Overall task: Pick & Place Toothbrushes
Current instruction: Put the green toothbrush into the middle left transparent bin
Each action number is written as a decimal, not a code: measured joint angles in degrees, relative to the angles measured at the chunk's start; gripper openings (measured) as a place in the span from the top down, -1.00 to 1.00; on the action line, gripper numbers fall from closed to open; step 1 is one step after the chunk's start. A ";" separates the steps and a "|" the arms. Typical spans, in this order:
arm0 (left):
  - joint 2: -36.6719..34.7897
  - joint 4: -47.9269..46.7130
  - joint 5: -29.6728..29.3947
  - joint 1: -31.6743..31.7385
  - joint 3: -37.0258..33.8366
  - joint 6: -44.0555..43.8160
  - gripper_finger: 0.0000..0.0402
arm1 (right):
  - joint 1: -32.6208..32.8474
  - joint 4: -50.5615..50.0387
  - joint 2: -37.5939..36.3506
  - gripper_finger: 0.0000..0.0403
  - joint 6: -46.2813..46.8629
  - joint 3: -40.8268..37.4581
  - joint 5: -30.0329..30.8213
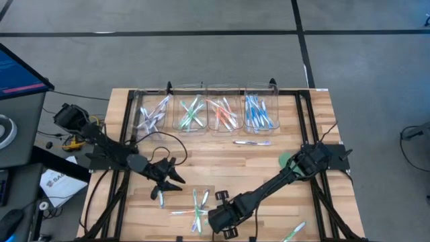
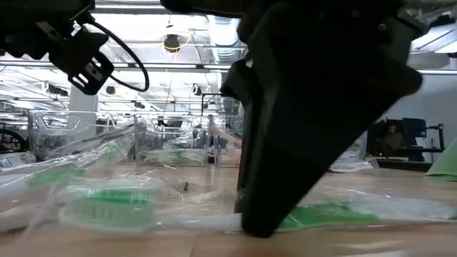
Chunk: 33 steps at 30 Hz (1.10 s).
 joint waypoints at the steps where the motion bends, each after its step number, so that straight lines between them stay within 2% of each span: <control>1: 0.71 0.23 -0.01 -0.02 0.01 -0.10 0.28 | 0.00 0.00 0.10 0.91 -0.20 0.86 0.24; 4: 2.35 0.54 -0.07 -0.02 -0.02 -0.43 0.28 | 0.22 0.11 0.51 0.89 -0.21 3.23 4.43; 7: 4.16 0.64 -0.08 -0.01 0.00 -0.51 0.28 | 0.76 -3.74 0.88 0.95 -0.70 5.70 7.29; 13: 6.84 0.79 -0.06 0.01 -0.02 -0.77 0.28 | 0.98 -27.87 1.10 1.00 1.17 14.07 15.29; 22: 7.32 0.79 -0.01 0.01 -0.02 3.90 0.28 | -3.29 -51.33 0.89 1.00 -1.07 26.82 28.33; 27: 7.04 0.81 0.02 0.01 0.00 7.64 0.28 | -8.82 -51.63 0.78 1.00 -9.27 32.65 32.68; 30: 6.15 0.89 0.08 0.06 -0.02 10.62 0.28 | -12.95 -50.46 -1.25 1.00 -15.16 32.34 35.83; 33: 4.83 1.22 0.15 0.09 0.01 16.75 0.28 | -18.49 -50.96 -3.16 1.00 -16.22 32.57 39.22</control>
